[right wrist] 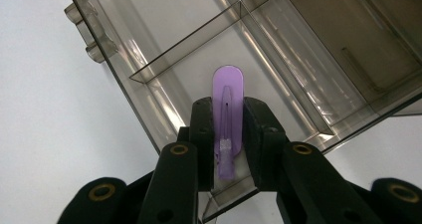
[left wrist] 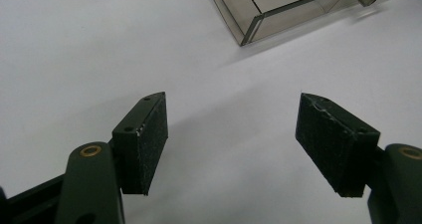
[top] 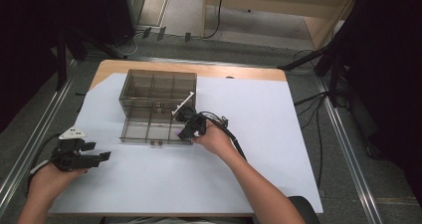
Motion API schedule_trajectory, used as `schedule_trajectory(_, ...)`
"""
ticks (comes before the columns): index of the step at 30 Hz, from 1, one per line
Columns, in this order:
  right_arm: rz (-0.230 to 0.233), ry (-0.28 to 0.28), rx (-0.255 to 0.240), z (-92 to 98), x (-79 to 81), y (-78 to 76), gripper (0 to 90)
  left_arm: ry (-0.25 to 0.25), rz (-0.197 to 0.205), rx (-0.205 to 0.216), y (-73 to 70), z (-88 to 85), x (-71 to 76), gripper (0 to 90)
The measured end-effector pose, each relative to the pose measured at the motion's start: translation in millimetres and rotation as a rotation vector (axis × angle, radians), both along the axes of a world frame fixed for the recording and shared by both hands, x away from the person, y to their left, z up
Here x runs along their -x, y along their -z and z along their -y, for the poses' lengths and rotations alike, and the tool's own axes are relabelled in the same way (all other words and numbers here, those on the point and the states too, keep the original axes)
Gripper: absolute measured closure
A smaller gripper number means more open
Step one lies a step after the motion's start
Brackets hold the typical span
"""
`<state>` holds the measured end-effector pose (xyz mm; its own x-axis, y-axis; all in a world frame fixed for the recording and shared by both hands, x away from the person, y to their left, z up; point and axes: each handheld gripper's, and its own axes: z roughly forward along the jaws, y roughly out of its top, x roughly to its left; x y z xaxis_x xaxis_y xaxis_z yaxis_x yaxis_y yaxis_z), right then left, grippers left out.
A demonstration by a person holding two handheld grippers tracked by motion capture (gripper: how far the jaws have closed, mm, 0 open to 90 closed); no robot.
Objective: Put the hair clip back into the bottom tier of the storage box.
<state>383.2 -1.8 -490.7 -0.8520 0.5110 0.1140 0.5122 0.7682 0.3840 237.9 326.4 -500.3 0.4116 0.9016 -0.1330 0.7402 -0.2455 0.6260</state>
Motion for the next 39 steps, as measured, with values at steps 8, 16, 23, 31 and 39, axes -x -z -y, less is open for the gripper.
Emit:
schedule_trajectory(8,-0.003,0.001,-0.008,0.1,-0.1,0.5,76.5,-0.001,0.001,0.000,0.0,-0.1,0.0,29.7)
schedule_trajectory(16,-0.002,0.000,-0.010,-0.1,0.1,-0.6,74.1,-0.002,0.000,0.005,-0.2,-0.5,0.3,29.8)
schedule_trajectory(23,-0.001,-0.002,-0.024,0.8,-0.2,-3.5,70.7,-0.005,-0.003,0.007,-0.5,-1.8,0.2,29.7)
schedule_trajectory(31,0.003,0.000,-0.076,4.8,0.9,-12.8,66.7,-0.006,0.001,0.005,-0.4,-2.6,-0.8,29.7)
schedule_trajectory(39,0.018,0.003,-0.122,12.3,2.5,-20.3,64.3,0.001,0.001,0.008,-0.9,-1.0,-4.9,29.7)
